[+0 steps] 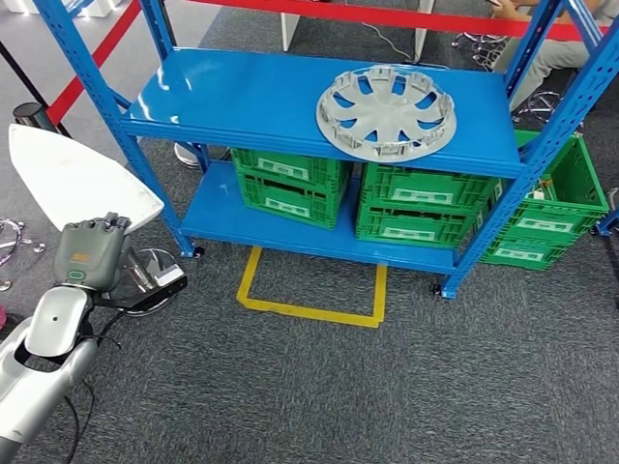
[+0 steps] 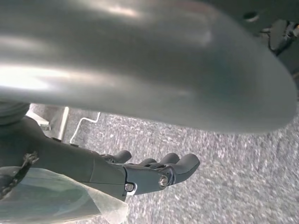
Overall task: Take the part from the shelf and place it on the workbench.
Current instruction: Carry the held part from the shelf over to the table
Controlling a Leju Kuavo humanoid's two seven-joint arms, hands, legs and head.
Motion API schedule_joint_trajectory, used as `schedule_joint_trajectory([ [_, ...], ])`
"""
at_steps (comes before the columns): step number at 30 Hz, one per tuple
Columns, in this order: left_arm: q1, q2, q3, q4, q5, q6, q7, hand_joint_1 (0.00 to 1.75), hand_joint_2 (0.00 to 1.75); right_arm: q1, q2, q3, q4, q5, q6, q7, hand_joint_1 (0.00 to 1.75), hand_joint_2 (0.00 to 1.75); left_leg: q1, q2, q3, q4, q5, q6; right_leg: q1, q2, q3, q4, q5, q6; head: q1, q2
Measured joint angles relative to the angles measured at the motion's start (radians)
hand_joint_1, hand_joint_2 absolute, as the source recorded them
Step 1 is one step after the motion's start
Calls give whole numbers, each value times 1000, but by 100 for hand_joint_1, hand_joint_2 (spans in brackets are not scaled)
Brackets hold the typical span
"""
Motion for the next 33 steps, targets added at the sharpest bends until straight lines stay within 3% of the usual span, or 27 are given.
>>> schedule_joint_trajectory([
  [2, 2, 1, 4, 0, 0, 2, -2, 175, 175, -1, 1, 1, 3, -1, -4, 2, 0, 0, -4, -1, 43, -77, -20, 13, 3, 1, -17, 11, 12, 10, 0, 0],
  [4, 6, 1, 7, 0, 0, 4, -3, 175, 175, 1, 1, 2, 7, -2, -6, 4, 0, 0, -5, 1, 34, -88, -11, 32, 2, 3, -27, 11, 25, 22, 0, 0],
  [5, 7, 0, 8, 1, 0, 5, -4, 175, 175, 2, 1, 2, 9, -4, -7, 5, 0, 0, -4, 3, 25, -90, -1, 42, 0, 5, -36, 17, 14, 28, 0, 0],
  [7, 8, -1, 10, 1, 0, 6, -6, 175, 175, 4, 1, 6, 11, -8, -8, 9, 0, 0, -2, 7, 1, -93, 21, 59, -3, 8, -64, 79, -58, 38, 4, 0],
  [9, 10, -3, 10, 1, 0, 8, -9, 175, 175, 4, 1, 12, 13, -16, -10, 12, 0, 0, -4, 8, -27, -92, 43, 64, -5, 9, -94, 203, -149, 45, 6, 0],
  [10, 11, -4, 11, 1, 0, 8, -10, 175, 175, 5, 1, 16, 13, -20, -10, 14, 0, 0, -5, 9, -41, -92, 53, 64, -5, 9, -100, 257, -168, 46, 6, 0],
  [11, 12, -5, 11, 1, 0, 8, -12, 175, 175, 5, 1, 20, 14, -25, -10, 15, 0, 0, -6, 9, -55, -91, 64, 64, -5, 9, -95, 285, -162, 46, 6, 0],
  [12, 13, -6, 11, 1, 0, 8, -13, 175, 175, 5, 1, 25, 15, -30, -10, 16, 0, 0, -8, 9, -67, -91, 74, 64, -4, 9, -73, 279, -137, 43, 6, 0],
  [14, 14, -8, 12, 1, 0, 10, -16, 175, 175, 5, 1, 35, 15, -40, -10, 18, 0, 0, -11, 8, -89, -90, 93, 61, -1, 11, 18, 169, -80, 32, 6, 0],
  [16, 14, -8, 15, 1, 0, 13, -18, 175, 175, 5, 1, 46, 15, -49, -10, 20, 0, 0, -13, 7, -103, -90, 113, 54, 3, 14, 119, 14, -79, 21, 5, 0],
  [18, 14, -9, 17, 1, 0, 16, -20, 175, 175, 7, 1, 55, 15, -58, -10, 22, 0, 0, -11, 8, -109, -98, 135, 45, 9, 16, 155, -59, -92, 20, 5, 0],
  [20, 16, -10, 18, 1, 0, 18, -21, 175, 175, 11, 1, 63, 15, -69, -10, 27, 0, 0, -9, 7, -115, -104, 138, 34, 6, 13, 146, -66, -71, 15, 5, 0],
  [21, 17, -10, 18, 1, 0, 19, -22, 175, 175, 13, 1, 69, 16, -74, -10, 29, 0, 0, -9, 6, -121, -90, 114, 29, 3, 11, 140, -68, -59, 9, 3, 0],
  [22, 18, -9, 18, 1, 0, 20, -22, 175, 175, 15, 1, 75, 16, -79, -10, 31, 0, 0, -9, 6, -131, -56, 71, 25, 0, 9, 130, -68, -47, 3, 0, 0],
  [24, 19, -9, 19, 1, 0, 21, -23, 175, 175, 17, 1, 85, 16, -85, -10, 32, 0, 0, -7, 6, -154, 69, -33, 17, 0, 6, 102, -60, -30, -4, -4, 0],
  [25, 20, -9, 19, 1, 0, 21, -23, 175, 175, 18, 1, 89, 16, -87, -10, 32, 0, 0, -7, 6, -161, 134, -61, 14, 0, 5, 86, -54, -22, -4, -4, 0],
  [26, 20, -10, 19, 1, 0, 21, -24, 175, 175, 18, 1, 93, 16, -88, -10, 32, 0, 0, -6, 6, -161, 180, -63, 12, 0, 4, 68, -45, -15, -4, -4, 0],
  [27, 21, -10, 19, 2, 0, 21, -24, 175, 175, 18, 1, 96, 16, -88, -10, 32, 0, 0, -5, 6, -148, 195, -43, 10, -1, 3, 51, -36, -9, -3, -4, 0],
  [29, 20, -10, 19, 1, 0, 22, -25, 175, 175, 18, 1, 101, 16, -89, -10, 32, 0, 0, 0, 6, -80, 128, 10, 5, -4, 2, 17, -13, -1, 0, -4, 0],
  [30, 20, -10, 20, 1, 0, 22, -25, 175, 175, 18, 1, 102, 16, -89, -10, 32, 0, 0, 0, 5, -36, 65, 15, 4, -3, 3, 3, 0, 1, 3, -4, 0],
  [32, 19, -10, 21, 1, 0, 23, -25, 175, 175, 18, 1, 105, 16, -89, -10, 32, 0, 0, -1, 3, 25, -33, -7, 11, 0, 5, -17, 18, 10, 11, -4, 0],
  [33, 19, -10, 22, 1, 0, 25, -25, 175, 175, 18, 1, 106, 16, -89, -10, 32, 0, 0, -3, 1, 33, -53, -17, 15, 2, 6, -25, 22, 17, 15, -4, 0],
])
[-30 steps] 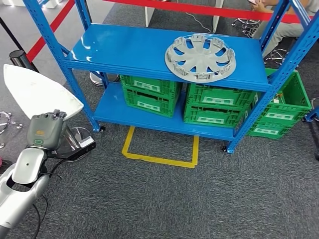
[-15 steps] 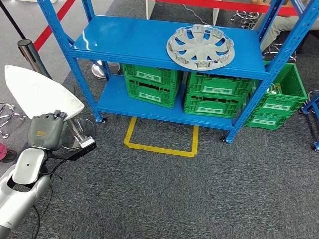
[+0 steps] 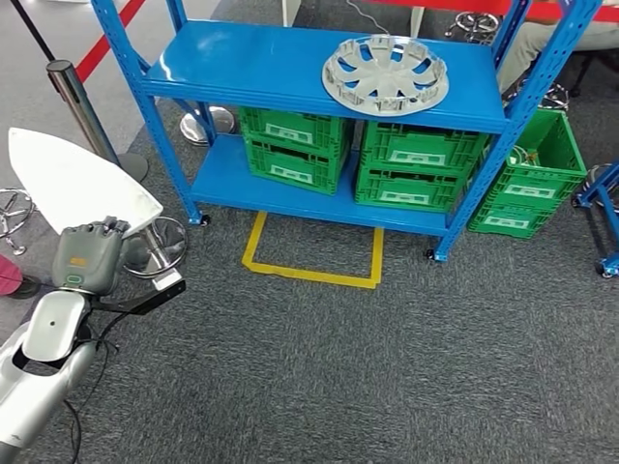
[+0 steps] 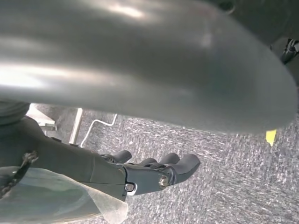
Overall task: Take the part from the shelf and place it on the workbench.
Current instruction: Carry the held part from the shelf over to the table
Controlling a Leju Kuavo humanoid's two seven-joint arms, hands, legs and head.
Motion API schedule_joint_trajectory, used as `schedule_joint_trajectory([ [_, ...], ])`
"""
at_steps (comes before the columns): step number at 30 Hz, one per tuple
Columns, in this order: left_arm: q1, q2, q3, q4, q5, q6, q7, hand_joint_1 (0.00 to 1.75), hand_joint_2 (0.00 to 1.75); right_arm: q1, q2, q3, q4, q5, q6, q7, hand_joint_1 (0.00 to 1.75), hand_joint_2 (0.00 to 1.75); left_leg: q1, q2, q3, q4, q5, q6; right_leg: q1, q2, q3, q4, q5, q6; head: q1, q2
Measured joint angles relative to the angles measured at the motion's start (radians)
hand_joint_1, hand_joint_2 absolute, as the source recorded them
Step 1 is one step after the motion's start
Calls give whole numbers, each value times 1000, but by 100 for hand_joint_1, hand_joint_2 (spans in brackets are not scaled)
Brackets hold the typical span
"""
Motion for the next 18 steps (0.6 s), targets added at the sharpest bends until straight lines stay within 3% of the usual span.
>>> schedule_joint_trajectory([
  [2, -1, -2, 0, 0, 0, 2, 0, 175, 175, 2, 0, 2, 0, 0, 0, 1, 0, 0, 3, 2, -15, -10, 2, 11, 0, 3, -18, 5, 4, 12, 0, 0],
  [3, -1, -3, 0, 0, 0, 2, 0, 175, 175, 4, 0, 2, 0, -2, 0, 2, 0, 0, 4, 4, -26, -13, 8, 19, 0, 4, -32, 19, -17, 18, 2, 0],
  [5, 0, -5, 0, 0, 0, 2, -1, 175, 175, 8, 0, 7, 0, -9, 0, 5, 0, 0, 5, 7, -51, -14, 27, 37, -3, 6, -60, 93, -105, 27, 6, 0],
  [6, 0, -6, 0, 0, 0, 2, -1, 175, 175, 10, -1, 12, 0, -15, 0, 6, 0, 0, 4, 8, -64, -14, 38, 41, -4, 5, -71, 152, -153, 29, 7, 0],
  [7, 0, -6, 0, 0, 0, 2, -1, 175, 175, 11, -1, 17, 0, -21, 0, 8, 0, 0, 2, 8, -76, -14, 48, 43, -4, 5, -76, 211, -182, 30, 8, 0],
  [8, 1, -7, 0, 0, 0, 2, -1, 175, 175, 11, -1, 21, 0, -25, 0, 9, 0, 0, -1, 9, -90, -13, 60, 43, -4, 5, -75, 256, -185, 29, 8, 0],
  [9, 1, -8, 0, 0, 0, 2, -1, 175, 175, 11, -1, 25, 0, -29, 0, 10, 0, 0, -3, 9, -103, -13, 71, 43, -4, 5, -62, 278, -163, 26, 8, 0],
  [11, 1, -9, 0, 0, 0, 2, -1, 175, 175, 11, -2, 34, 0, -36, 0, 14, 0, 0, -8, 9, -128, -13, 93, 43, 0, 6, 5, 226, -94, 14, 8, 0],
  [12, 1, -10, 1, 0, 1, 1, -1, 175, 175, 11, -2, 40, 0, -41, -1, 16, 0, 0, -10, 9, -137, -13, 103, 41, 3, 7, 59, 156, -84, 5, 7, 0],
  [14, 0, -10, 2, 0, 4, -1, -1, 175, 175, 11, -3, 53, 0, -55, -2, 19, 0, 0, -12, 8, -147, -14, 124, 34, 9, 10, 160, 1, -113, -5, 6, 0],
  [15, -1, -11, 2, -1, 6, -2, -1, 175, 175, 12, -3, 59, 0, -62, -3, 21, 0, 0, -11, 8, -149, -18, 135, 29, 12, 10, 187, -49, -130, -7, 7, 0],
  [17, -1, -11, 2, -1, 9, -5, -2, 175, 175, 15, -3, 71, 0, -75, -3, 26, 0, 0, -8, 7, -153, -29, 153, 18, 12, 10, 186, -75, -120, -9, 7, 0],
  [18, -1, -11, 2, -1, 10, -6, -3, 175, 175, 17, -3, 76, -1, -81, -2, 28, 0, 0, -7, 7, -157, -27, 140, 12, 10, 8, 180, -78, -107, -14, 6, 0],
])
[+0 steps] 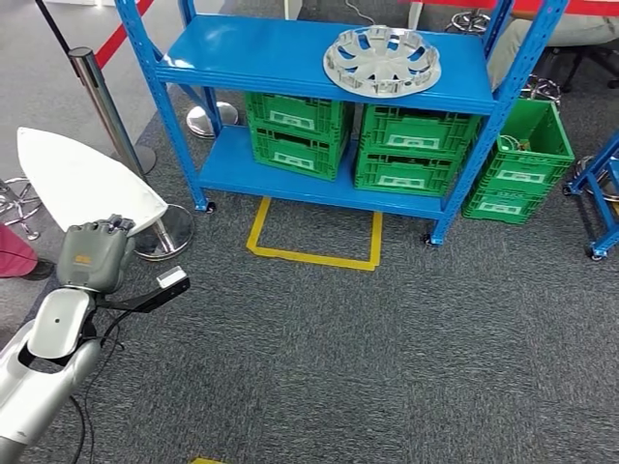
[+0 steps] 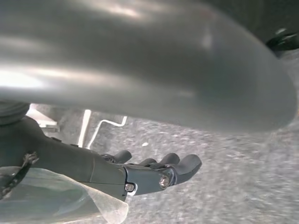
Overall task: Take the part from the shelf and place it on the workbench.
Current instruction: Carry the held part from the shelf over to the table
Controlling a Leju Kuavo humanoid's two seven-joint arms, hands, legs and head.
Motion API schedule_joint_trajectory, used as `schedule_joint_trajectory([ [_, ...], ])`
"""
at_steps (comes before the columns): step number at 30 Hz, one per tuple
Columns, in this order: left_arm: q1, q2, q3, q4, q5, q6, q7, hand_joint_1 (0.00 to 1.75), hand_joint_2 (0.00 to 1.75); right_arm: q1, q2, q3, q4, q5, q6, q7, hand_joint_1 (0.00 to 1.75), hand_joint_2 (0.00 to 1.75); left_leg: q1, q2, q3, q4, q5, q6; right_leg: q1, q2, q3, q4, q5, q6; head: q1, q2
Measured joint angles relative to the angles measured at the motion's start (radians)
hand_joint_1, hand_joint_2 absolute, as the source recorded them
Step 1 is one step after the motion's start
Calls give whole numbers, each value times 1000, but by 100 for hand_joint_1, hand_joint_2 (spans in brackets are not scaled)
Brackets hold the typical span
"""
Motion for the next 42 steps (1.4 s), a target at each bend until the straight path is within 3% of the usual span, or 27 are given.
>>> schedule_joint_trajectory([
  [2, 1, 0, 0, 0, 1, -1, 0, 175, 175, 5, 0, 11, 0, -8, 1, 4, 0, 0, 1, -1, -15, 58, -85, -9, -5, -5, -19, -2, 28, -10, -3, 0],
  [4, 1, 0, 0, 0, 1, -1, 0, 175, 175, 9, 0, 20, 0, -12, 2, 6, 0, 0, 2, -1, -33, 180, -177, -16, -4, -7, -48, 5, 51, -15, -6, 0],
  [5, 2, 0, 0, 0, 2, -1, 0, 175, 175, 10, 0, 23, 0, -13, 2, 6, 0, 0, 3, -1, -35, 233, -189, -19, -4, -7, -66, 12, 59, -15, -6, 0],
  [7, 2, 0, 0, 0, 10, -1, -5, 175, 175, 12, 0, 30, 0, -21, 3, 8, 0, 0, 5, -1, -9, 262, -150, -22, -5, -9, -104, 30, 73, -14, -6, 0],
  [8, 2, 0, 0, 0, 16, -1, -9, 175, 175, 14, 0, 35, 0, -29, 3, 10, 0, 0, 6, -1, 25, 227, -120, -23, -6, -9, -121, 40, 77, -12, -6, 0],
  [9, 2, 0, 0, 0, 24, -1, -14, 175, 175, 15, 0, 41, 0, -38, 3, 12, 0, 0, 7, -1, 67, 171, -109, -22, -5, -9, -137, 50, 81, -9, -6, 0],
  [11, 2, 0, 0, -2, 36, -1, -20, 175, 175, 18, -1, 56, -1, -58, 3, 18, 0, 0, 5, -2, 142, 56, -126, -16, -3, -8, -159, 67, 89, -1, -5, 0],
  [13, 2, 0, 0, -5, 45, -1, -23, 175, 175, 22, -3, 72, -2, -74, 3, 24, 0, 0, 1, -3, 163, 6, -146, -2, -1, -8, -172, 73, 102, 9, -4, 0],
  [15, 2, -1, 0, -5, 49, -1, -25, 175, 175, 28, -4, 84, -4, -82, 3, 27, 0, 0, 3, 0, 150, 0, -135, 15, -2, -6, -187, 81, 101, 19, -4, 0],
  [17, 3, -2, 0, -7, 50, -1, -25, 175, 175, 34, -6, 96, -6, -92, 2, 27, 0, 0, 7, 2, 134, -4, -118, 29, -5, -4, -219, 144, 49, 31, -1, 0],
  [19, 4, -3, 0, -9, 50, -1, -25, 175, 175, 40, -7, 114, -8, -109, 1, 27, 0, 0, 7, 2, 112, -4, -101, 34, -8, -3, -268, 274, -31, 40, 3, 0],
  [20, 5, -3, 0, -9, 50, -1, -25, 175, 175, 43, -8, 124, -9, -118, 0, 26, 0, 0, 7, 3, 102, -3, -93, 33, -10, -4, -283, 330, -58, 42, 3, 0],
  [21, 7, -3, 0, -9, 50, -1, -26, 175, 175, 46, -8, 134, -11, -128, 0, 27, 0, 0, 6, 3, 94, -3, -86, 32, -10, -4, -281, 354, -66, 43, 3, 0],
  [22, 9, -3, 0, -10, 50, -1, -26, 175, 175, 50, -9, 144, -13, -140, 0, 28, 0, 0, 6, 3, 87, -3, -80, 31, -10, -4, -259, 337, -57, 43, 3, 0],
  [25, 12, -3, 3, -12, 51, -1, -25, 175, 175, 62, -10, 181, -24, -183, -2, 32, 0, 0, 5, 1, 74, -2, -65, 22, -10, -2, -115, 124, 10, 34, 3, 0],
  [27, 13, -2, 8, -16, 52, -1, -25, 175, 175, 68, -10, 210, -33, -214, -4, 33, 0, 0, 2, 1, 69, -1, -56, 12, -7, 0, -67, 40, 22, 27, 2, 0],
  [29, 15, -2, 11, -19, 53, -1, -25, 175, 175, 80, -11, 240, -42, -248, -4, 39, 0, 0, 3, 0, 67, -2, -47, 0, -6, 0, -71, 35, 28, 18, 2, 0],
  [31, 19, -1, 14, -20, 53, -1, -25, 175, 175, 93, -10, 272, -53, -281, -4, 47, 0, 0, 4, -2, 58, 12, -61, -11, -10, -3, -74, 31, 41, 5, 0, 0],
  [33, 21, 0, 18, -20, 53, -2, -25, 175, 175, 105, -10, 302, -64, -304, -5, 53, 0, 0, 5, -2, 27, 94, -125, -18, -13, -5, -78, 27, 55, -6, -4, 0],
  [35, 24, 0, 20, -20, 53, -3, -25, 175, 175, 115, -10, 332, -74, -329, -6, 62, 0, 0, 6, -2, -15, 225, -195, -23, -10, -6, -89, 29, 63, -10, -5, 0],
  [36, 27, 0, 20, -20, 53, -4, -25, 175, 175, 121, -10, 346, -79, -342, -7, 68, 0, 0, 6, -2, -24, 266, -208, -23, -9, -7, -93, 31, 65, -11, -5, 0],
  [37, 30, 0, 21, -20, 53, -5, -25, 175, 175, 127, -10, 361, -85, -354, -9, 74, 0, 0, 6, -2, -16, 269, -202, -22, -8, -7, -97, 34, 67, -11, -5, 0],
  [38, 31, 0, 21, -20, 53, -5, -25, 175, 175, 132, -10, 374, -91, -364, -10, 77, 0, 0, 5, -2, 11, 230, -177, -20, -7, -6, -100, 37, 67, -11, -5, 0],
  [40, 30, 1, 23, -21, 53, -5, -25, 175, 175, 140, -10, 399, -102, -384, -11, 87, 0, 0, 3, -2, 86, 97, -121, -10, -4, -6, -105, 45, 67, -9, -4, 0],
  [42, 28, 2, 25, -22, 53, -6, -25, 175, 175, 147, -8, 425, -114, -412, -10, 102, 0, 0, -2, -2, 125, 11, -103, 1, -2, -5, -115, 52, 69, -3, -4, 0],
])
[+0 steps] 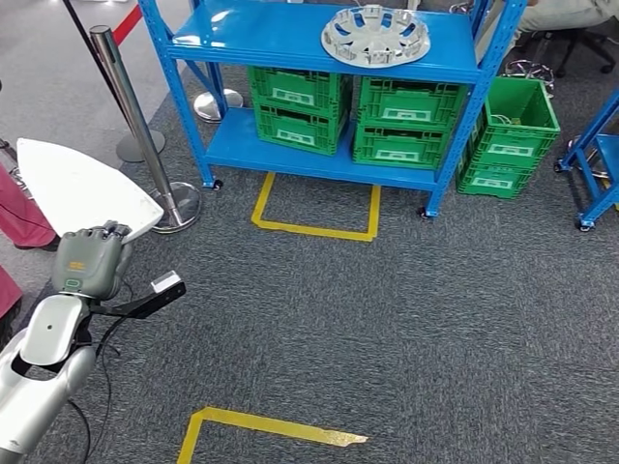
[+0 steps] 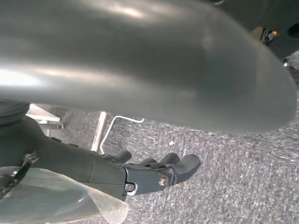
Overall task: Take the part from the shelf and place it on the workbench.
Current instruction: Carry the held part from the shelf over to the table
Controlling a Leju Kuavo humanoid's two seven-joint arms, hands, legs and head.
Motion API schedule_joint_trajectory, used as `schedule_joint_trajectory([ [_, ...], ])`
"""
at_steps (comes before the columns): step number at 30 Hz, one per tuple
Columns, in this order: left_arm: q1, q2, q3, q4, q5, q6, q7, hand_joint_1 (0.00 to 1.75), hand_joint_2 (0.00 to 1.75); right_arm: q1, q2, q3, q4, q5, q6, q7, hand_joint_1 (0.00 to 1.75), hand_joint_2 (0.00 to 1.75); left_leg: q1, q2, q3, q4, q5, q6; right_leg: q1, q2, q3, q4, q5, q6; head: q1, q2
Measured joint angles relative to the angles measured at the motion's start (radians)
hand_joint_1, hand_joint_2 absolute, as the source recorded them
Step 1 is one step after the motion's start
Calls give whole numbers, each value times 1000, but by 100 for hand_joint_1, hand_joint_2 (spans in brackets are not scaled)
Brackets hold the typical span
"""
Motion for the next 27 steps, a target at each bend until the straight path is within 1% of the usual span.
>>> schedule_joint_trajectory([
  [1, 0, 0, 1, -1, 0, 0, 0, 175, 175, 4, 0, 13, -7, -14, 0, 8, 0, 0, -3, 0, 1, -10, -3, 5, 1, 0, -6, 2, 2, 5, 0, 0],
  [3, 0, 1, 2, -2, 0, -1, 0, 175, 175, 14, 1, 37, -21, -34, 1, 19, 0, 0, 0, 0, -5, -18, 4, 16, 1, 0, -15, 4, 4, 15, 0, 0],
  [4, 0, 1, 2, -2, 0, -2, 0, 175, 175, 19, 1, 47, -28, -41, 1, 22, 0, 0, 3, 1, -6, -22, 8, 21, 1, 1, -22, 13, -6, 21, 2, 0],
  [5, -1, 1, 2, -2, 0, -2, 0, 175, 175, 24, 1, 57, -35, -46, 1, 26, 0, 0, 6, 2, -8, -25, 13, 27, 0, 2, -36, 41, -27, 27, 5, 0],
  [6, -1, 0, 2, -2, 0, -2, -1, 175, 175, 28, 1, 66, -41, -50, 1, 30, 0, 0, 8, 3, -11, -27, 17, 30, -2, 3, -57, 89, -59, 33, 8, 0],
  [8, -1, -1, 2, -3, 0, -2, -2, 175, 175, 34, 1, 81, -51, -55, 1, 36, 0, 0, 8, 5, -20, -27, 23, 33, -8, 3, -112, 223, -126, 44, 13, 0],
  [9, 0, -2, 2, -3, 0, -3, -2, 175, 175, 38, 1, 88, -55, -57, 1, 39, 0, 0, 8, 5, -24, -27, 25, 33, -11, 3, -131, 271, -142, 47, 12, 0],
  [10, 0, -3, 2, -3, 0, -4, -2, 175, 175, 41, 1, 95, -59, -58, 1, 42, 0, 0, 8, 5, -27, -27, 28, 32, -13, 2, -134, 285, -138, 50, 13, 0],
  [11, 1, -3, 2, -3, 0, -4, -2, 175, 175, 45, 1, 102, -64, -59, 1, 44, 0, 0, 8, 5, -28, -27, 30, 31, -15, 2, -116, 257, -116, 51, 13, 0],
  [12, 1, -4, 2, -3, 0, -5, -2, 175, 175, 49, 1, 110, -70, -60, 1, 46, 0, 0, 9, 4, -29, -26, 31, 29, -17, 2, -80, 194, -81, 50, 13, 0],
  [13, 0, -4, 2, -3, 0, -5, -2, 175, 175, 52, 1, 118, -77, -60, 1, 48, 0, 0, 9, 4, -29, -26, 33, 26, -17, 3, -40, 119, -51, 49, 13, 0],
  [14, -2, -4, 2, -3, 0, -6, -2, 175, 175, 55, 1, 127, -83, -58, 1, 49, 0, 0, 7, 3, -31, -24, 35, 23, -17, 3, -6, 53, -31, 47, 13, 0],
  [15, -3, -3, 3, -3, 0, -7, -2, 175, 175, 57, 1, 135, -89, -56, 0, 50, 0, 0, 5, 2, -35, -23, 38, 17, -17, 4, 15, 10, -22, 44, 12, 0],
  [16, -4, -3, 3, -3, 0, -9, -3, 175, 175, 58, 1, 142, -93, -53, 0, 51, 0, 0, 4, 2, -39, -22, 41, 12, -16, 5, 23, -8, -22, 40, 11, 0],
  [17, -4, -3, 4, -3, 0, -11, -3, 175, 175, 61, 1, 149, -96, -50, 0, 51, 0, 0, 3, 2, -42, -22, 44, 6, -15, 6, 24, -13, -21, 37, 11, 0],
  [18, -3, -3, 4, -4, 0, -13, -3, 175, 175, 63, 1, 156, -99, -47, -1, 51, 0, 0, 3, 2, -44, -23, 46, 10, -15, 6, 23, -14, -18, 35, 10, 0],
  [19, -3, -3, 4, -4, 0, -15, -3, 175, 175, 66, 1, 161, -101, -44, -2, 51, 0, 0, 4, 2, -45, -24, 48, 20, -15, 7, 22, -16, -16, 35, 9, 0],
  [21, -5, -3, 6, -5, 0, -16, -3, 175, 175, 70, 2, 172, -103, -38, -5, 48, 0, 0, 3, 2, -46, -24, 52, 45, -14, 7, 20, -19, -11, 35, 8, 0],
  [22, -6, -3, 8, -5, 0, -17, -3, 175, 175, 71, 2, 178, -104, -35, -7, 47, 0, 0, 3, 2, -47, -25, 54, 49, -14, 7, 20, -19, -10, 34, 8, 0],
  [27, -7, -3, 9, -5, -2, -22, -3, 175, 175, 71, 2, 204, -105, -22, -23, 36, 0, 0, 3, 2, -48, -24, 59, 52, -13, 6, 18, -15, -8, 32, 8, 0],
])
